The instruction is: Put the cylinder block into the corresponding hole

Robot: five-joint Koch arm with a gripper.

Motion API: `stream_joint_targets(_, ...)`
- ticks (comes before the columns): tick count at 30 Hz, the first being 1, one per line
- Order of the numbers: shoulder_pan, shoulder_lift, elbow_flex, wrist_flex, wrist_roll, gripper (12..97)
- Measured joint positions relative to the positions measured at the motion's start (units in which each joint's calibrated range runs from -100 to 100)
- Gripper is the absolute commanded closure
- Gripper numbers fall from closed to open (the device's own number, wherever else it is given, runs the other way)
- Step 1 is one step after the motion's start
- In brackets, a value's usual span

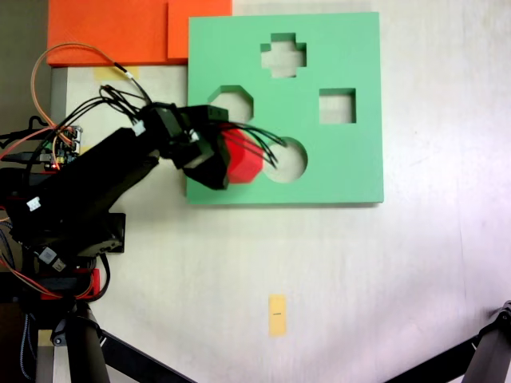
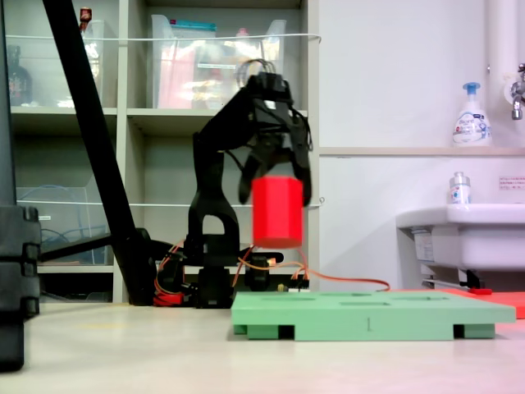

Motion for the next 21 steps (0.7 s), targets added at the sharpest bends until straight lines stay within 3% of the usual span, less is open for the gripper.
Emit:
stream_joint_targets(8,5.03,10.94,0.00,3.33,0.88,70.3)
stream_joint_targets(21,8.30,19.70,0.00,13.02,1.76,70.2)
